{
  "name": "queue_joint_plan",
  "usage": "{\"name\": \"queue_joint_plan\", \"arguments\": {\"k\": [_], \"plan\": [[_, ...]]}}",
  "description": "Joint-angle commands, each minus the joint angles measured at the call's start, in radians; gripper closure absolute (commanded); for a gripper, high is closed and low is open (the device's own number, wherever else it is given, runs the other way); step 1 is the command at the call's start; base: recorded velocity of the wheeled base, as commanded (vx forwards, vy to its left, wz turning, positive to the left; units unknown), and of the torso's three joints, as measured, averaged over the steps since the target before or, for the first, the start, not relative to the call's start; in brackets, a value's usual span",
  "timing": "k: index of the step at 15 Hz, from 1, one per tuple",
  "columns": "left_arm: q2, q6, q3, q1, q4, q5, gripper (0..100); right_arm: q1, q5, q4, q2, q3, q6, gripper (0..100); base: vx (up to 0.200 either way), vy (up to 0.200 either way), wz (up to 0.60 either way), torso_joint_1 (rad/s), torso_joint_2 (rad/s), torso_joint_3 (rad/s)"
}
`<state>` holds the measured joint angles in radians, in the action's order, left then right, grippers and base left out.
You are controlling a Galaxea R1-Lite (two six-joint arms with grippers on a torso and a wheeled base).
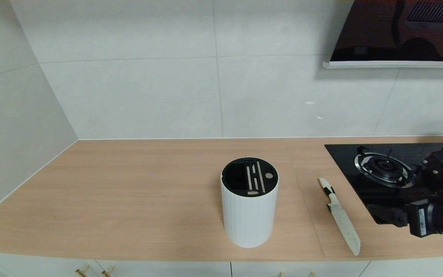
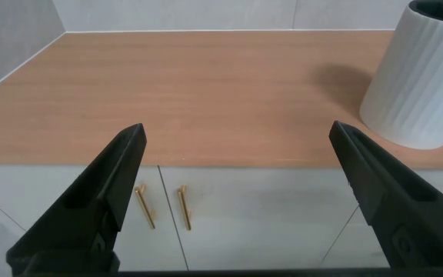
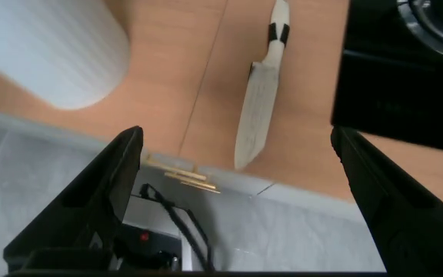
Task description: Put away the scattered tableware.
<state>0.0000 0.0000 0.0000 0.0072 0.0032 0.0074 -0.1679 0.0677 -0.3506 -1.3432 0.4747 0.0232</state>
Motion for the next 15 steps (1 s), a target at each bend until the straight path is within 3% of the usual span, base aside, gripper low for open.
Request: {"name": "queue_joint_plan", "arguments": {"k": [1, 9, 15], "plan": [[0.002, -0.002, 0.0, 0.0, 0.0, 0.0, 0, -0.009, -0.009, -0.11, -0.215, 0.013, 0.0, 0, 0.0, 0.0, 0.0, 0.0, 0.0, 0.0], [0.002, -0.002, 0.0, 0.0, -0.002, 0.0, 0, -0.018, -0.109, -0.34, -0.583, 0.071, 0.003, 0, 0.0, 0.0, 0.0, 0.0, 0.0, 0.0], [0.002, -0.002, 0.0, 0.0, 0.0, 0.0, 0, -0.019, -0.124, -0.524, -0.777, 0.093, -0.002, 0, 0.0, 0.0, 0.0, 0.0, 0.0, 0.0]]}}
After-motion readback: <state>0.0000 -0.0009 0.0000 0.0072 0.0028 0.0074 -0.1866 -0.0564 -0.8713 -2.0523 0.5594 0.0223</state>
